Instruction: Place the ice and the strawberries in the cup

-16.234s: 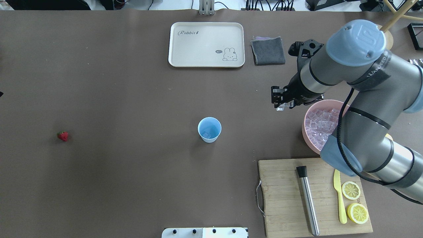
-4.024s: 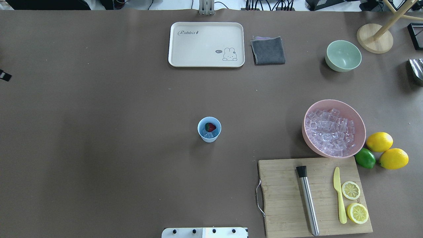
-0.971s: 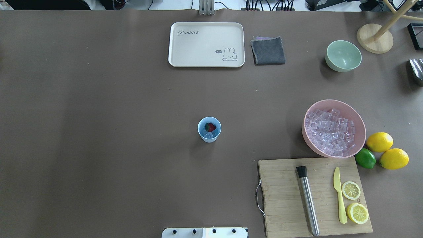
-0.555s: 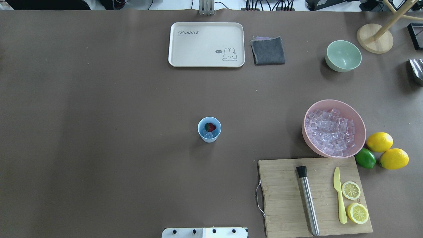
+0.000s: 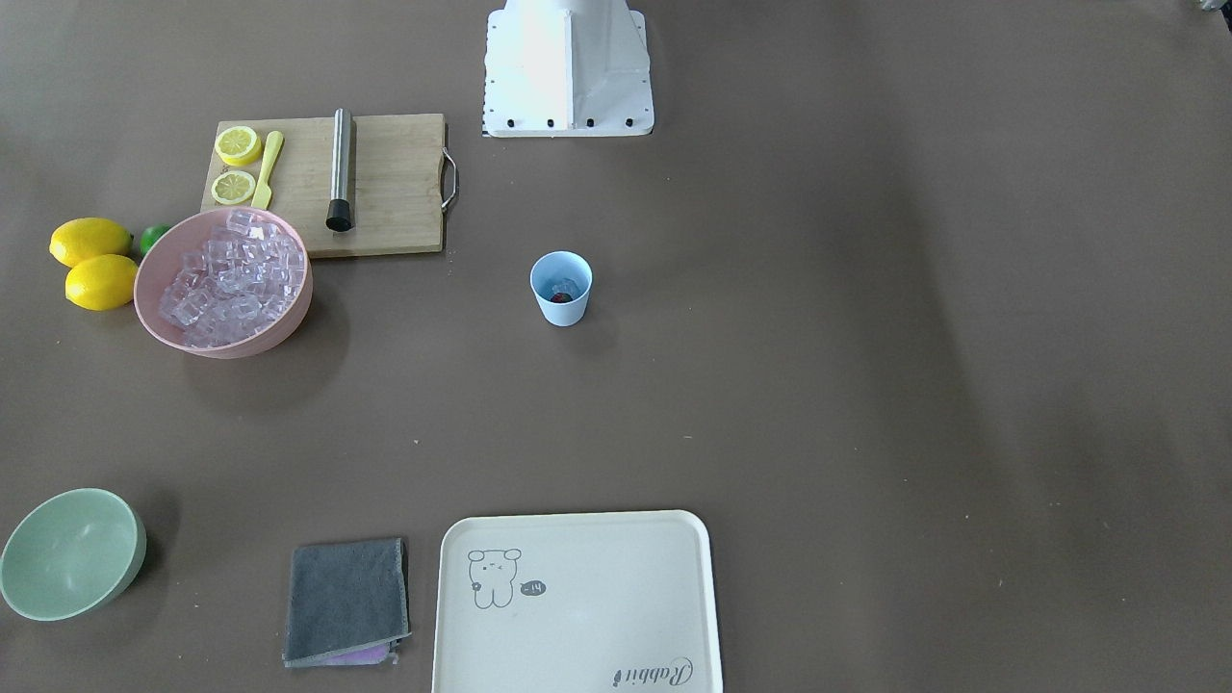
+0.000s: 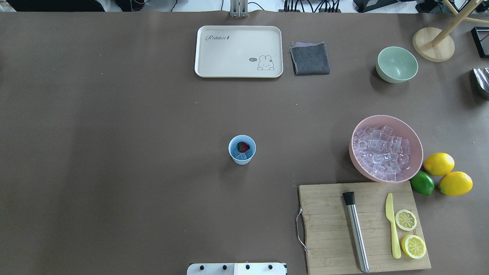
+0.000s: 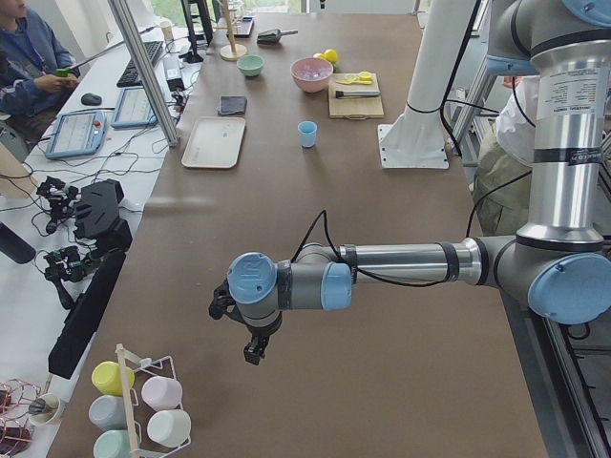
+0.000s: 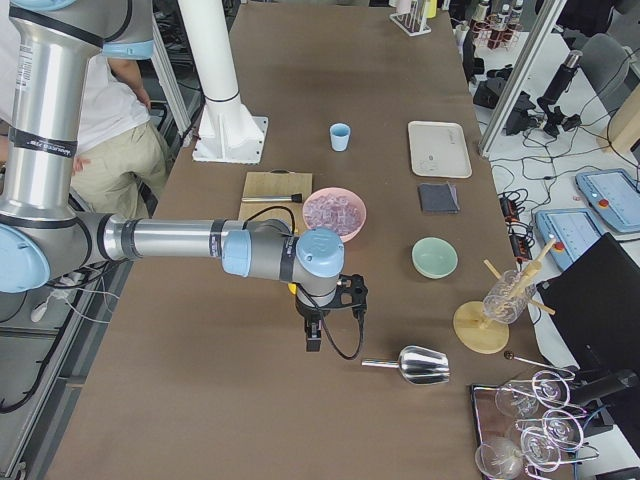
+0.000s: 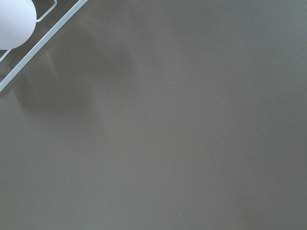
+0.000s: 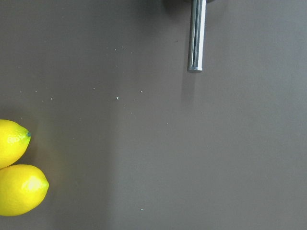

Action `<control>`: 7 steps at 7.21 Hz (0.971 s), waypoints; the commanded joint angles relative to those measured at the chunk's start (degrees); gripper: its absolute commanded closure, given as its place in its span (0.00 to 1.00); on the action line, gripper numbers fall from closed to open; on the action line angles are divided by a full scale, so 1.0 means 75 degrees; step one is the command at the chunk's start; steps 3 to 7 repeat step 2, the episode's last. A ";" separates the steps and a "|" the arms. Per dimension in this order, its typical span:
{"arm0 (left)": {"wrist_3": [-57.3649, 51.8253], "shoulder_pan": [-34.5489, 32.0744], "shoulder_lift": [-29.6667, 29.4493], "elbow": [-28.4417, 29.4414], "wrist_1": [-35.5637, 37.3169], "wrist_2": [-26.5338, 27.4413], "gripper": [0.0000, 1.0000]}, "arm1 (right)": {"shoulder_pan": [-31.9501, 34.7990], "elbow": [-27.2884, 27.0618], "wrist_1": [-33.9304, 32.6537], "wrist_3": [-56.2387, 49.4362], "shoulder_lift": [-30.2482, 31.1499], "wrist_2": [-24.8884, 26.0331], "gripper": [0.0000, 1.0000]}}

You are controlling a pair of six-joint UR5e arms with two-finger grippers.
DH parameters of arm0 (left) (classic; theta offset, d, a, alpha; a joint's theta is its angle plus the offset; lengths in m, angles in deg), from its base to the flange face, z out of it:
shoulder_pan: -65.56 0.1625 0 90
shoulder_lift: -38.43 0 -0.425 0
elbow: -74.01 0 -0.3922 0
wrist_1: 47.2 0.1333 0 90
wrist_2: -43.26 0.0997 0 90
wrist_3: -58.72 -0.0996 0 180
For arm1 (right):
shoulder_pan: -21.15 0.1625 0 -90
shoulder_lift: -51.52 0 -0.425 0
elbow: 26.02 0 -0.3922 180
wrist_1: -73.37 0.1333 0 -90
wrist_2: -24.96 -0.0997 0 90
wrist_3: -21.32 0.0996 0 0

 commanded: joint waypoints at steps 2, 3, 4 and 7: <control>0.0004 -0.0006 0.0021 0.0010 -0.0001 -0.0009 0.02 | 0.0000 -0.0012 0.0000 0.0000 0.0000 0.0007 0.00; 0.0004 -0.0006 0.0021 0.0010 -0.0001 -0.0009 0.02 | 0.0000 -0.0012 0.0000 0.0000 0.0000 0.0007 0.00; 0.0004 -0.0006 0.0021 0.0010 -0.0001 -0.0009 0.02 | 0.0000 -0.0012 0.0000 0.0000 0.0000 0.0007 0.00; 0.0004 -0.0006 0.0021 0.0010 -0.0001 -0.0009 0.02 | 0.0000 -0.0012 0.0000 0.0000 0.0000 0.0007 0.00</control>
